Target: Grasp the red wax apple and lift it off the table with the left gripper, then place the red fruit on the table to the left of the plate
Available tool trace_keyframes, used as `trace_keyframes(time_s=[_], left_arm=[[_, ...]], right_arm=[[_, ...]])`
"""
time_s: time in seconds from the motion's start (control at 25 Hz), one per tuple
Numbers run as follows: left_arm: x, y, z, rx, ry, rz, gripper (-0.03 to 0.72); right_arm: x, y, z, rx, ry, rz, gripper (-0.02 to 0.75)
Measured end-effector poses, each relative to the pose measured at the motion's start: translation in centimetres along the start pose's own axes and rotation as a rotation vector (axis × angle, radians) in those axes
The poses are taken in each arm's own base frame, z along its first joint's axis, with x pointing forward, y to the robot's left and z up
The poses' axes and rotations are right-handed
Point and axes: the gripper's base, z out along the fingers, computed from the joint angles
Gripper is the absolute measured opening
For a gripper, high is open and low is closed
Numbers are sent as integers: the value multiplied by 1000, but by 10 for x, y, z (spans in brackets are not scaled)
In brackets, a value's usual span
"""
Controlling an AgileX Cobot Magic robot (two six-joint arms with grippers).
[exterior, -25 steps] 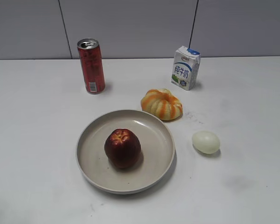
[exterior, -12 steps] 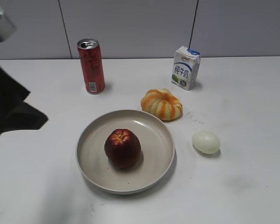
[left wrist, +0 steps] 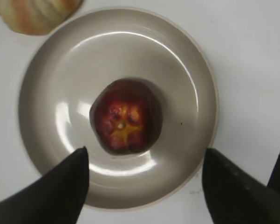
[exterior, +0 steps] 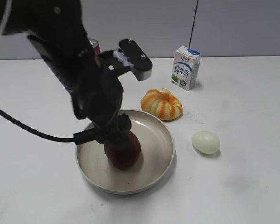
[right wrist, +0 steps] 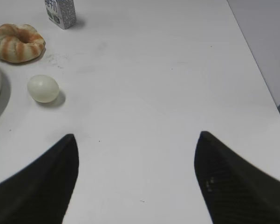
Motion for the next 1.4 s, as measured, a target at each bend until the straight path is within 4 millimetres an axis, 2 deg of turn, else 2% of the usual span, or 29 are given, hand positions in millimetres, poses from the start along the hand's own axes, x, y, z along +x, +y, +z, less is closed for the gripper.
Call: trace_keyframes(time_s=[0.16,0.36,0.52,0.6,0.64,0.76,0.84,0.92,1.04,1.12,1.24,1.4], left_arm=[[-8,11,29,31,63,-15,657],[-8,21,51,7,113,4,658],[-3,26,65,-12,166,15,642],[-2,27,69,-17,176,19,603],[-2,27,69,-19,175,19,576],[-3,28,68,-25,171,21,575],[-4,28,64,-32,163,24,575],[-7,27,52,-49,137,30,575],[-9,24,23,-79,92,35,575],[-4,30,0,-100,69,11,575],[19,58,-32,-151,43,-89,575],[68,113,-55,-231,55,-275,575]], right_arm=[[0,0,0,0,0,0,585],[0,0,0,0,0,0,585],[0,0,0,0,0,0,585],[0,0,0,0,0,0,585],[0,0,0,0,0,0,585],[0,0,0,0,0,0,585],[0,0,0,0,0,0,585],[0,0,0,0,0,0,585],[0,0,0,0,0,0,585],[0,0,0,0,0,0,585],[0,0,0,0,0,0,585],[0,0,0,0,0,0,585]])
